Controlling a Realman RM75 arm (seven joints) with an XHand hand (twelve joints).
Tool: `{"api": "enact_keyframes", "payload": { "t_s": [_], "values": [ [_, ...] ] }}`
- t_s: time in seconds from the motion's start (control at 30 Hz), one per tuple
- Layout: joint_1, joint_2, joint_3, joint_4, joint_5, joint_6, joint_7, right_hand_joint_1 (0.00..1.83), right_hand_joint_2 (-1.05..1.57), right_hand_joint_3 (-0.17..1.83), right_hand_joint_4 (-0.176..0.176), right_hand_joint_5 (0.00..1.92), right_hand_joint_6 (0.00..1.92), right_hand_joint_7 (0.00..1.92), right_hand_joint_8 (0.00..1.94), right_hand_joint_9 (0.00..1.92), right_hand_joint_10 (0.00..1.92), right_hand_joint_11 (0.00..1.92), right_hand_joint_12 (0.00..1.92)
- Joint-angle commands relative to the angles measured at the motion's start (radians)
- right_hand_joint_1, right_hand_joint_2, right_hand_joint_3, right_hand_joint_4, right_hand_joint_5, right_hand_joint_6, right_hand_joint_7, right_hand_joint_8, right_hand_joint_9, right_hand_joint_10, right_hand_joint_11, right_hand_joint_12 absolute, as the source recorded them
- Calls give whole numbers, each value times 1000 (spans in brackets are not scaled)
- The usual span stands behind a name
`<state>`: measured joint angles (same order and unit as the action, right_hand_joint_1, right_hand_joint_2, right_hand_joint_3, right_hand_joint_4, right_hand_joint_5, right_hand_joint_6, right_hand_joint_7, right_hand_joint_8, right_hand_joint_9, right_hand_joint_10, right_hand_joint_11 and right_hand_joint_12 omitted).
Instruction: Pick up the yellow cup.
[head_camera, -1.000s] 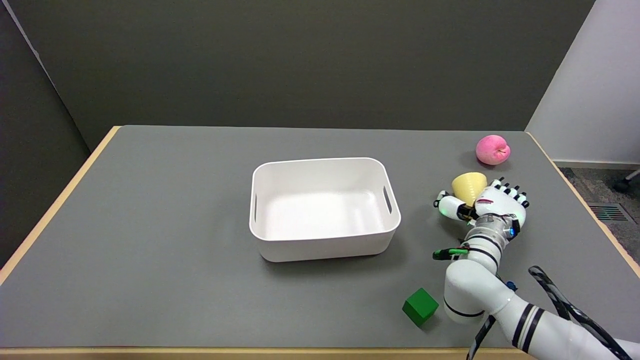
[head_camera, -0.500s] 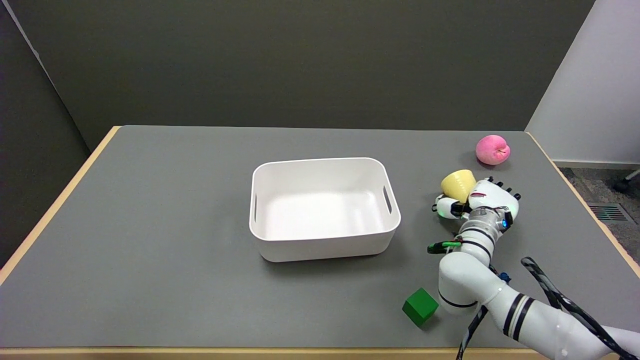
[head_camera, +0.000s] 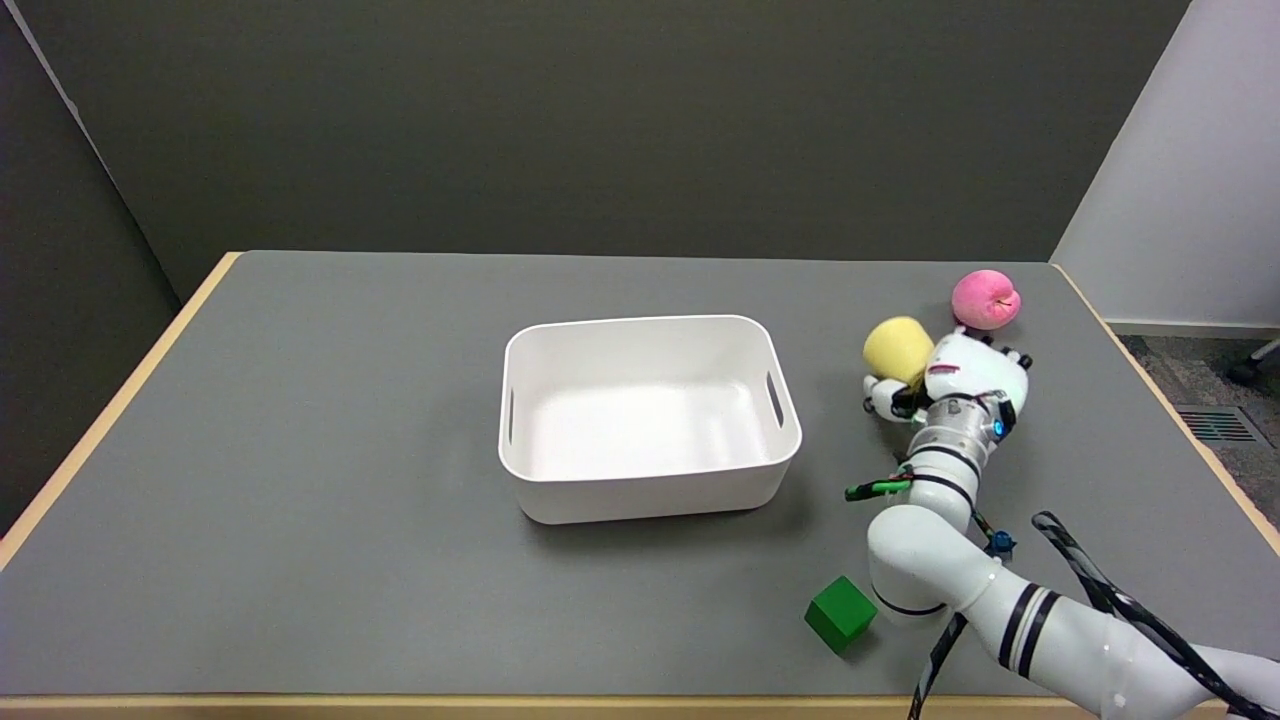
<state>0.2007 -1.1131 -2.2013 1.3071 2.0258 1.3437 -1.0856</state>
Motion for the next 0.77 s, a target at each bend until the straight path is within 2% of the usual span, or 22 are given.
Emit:
{"api": "enact_keyframes", "payload": {
  "t_s": [0.03,0.23,0.33,0.43,0.5,0.57,0.67,0.77],
  "values": [
    [-26,16,30,167,-375,-6,25,833,1011,809,37,595,1856,459,1941,736,1921,517,1921],
    [-25,18,28,176,-417,-17,119,790,1070,770,22,539,1921,484,1941,833,1921,658,1921],
    [-32,18,15,146,-461,-17,230,794,1065,777,20,542,1921,504,1941,858,1921,692,1921],
    [-46,16,-4,35,-605,-13,583,793,1072,767,19,538,1921,500,1941,855,1921,678,1921],
    [-52,10,-7,-73,-670,0,953,793,1065,776,22,542,1921,508,1941,857,1921,670,1921],
    [-53,4,-13,-178,-712,4,1300,803,1029,833,29,565,1921,629,1941,926,1921,743,1921],
    [-51,2,-25,-254,-771,3,1509,807,1028,835,24,566,1921,671,1941,952,1921,791,1921],
    [-54,1,-27,-268,-811,-3,1622,807,1048,803,10,553,1921,662,1941,954,1921,814,1921]
  ]
}}
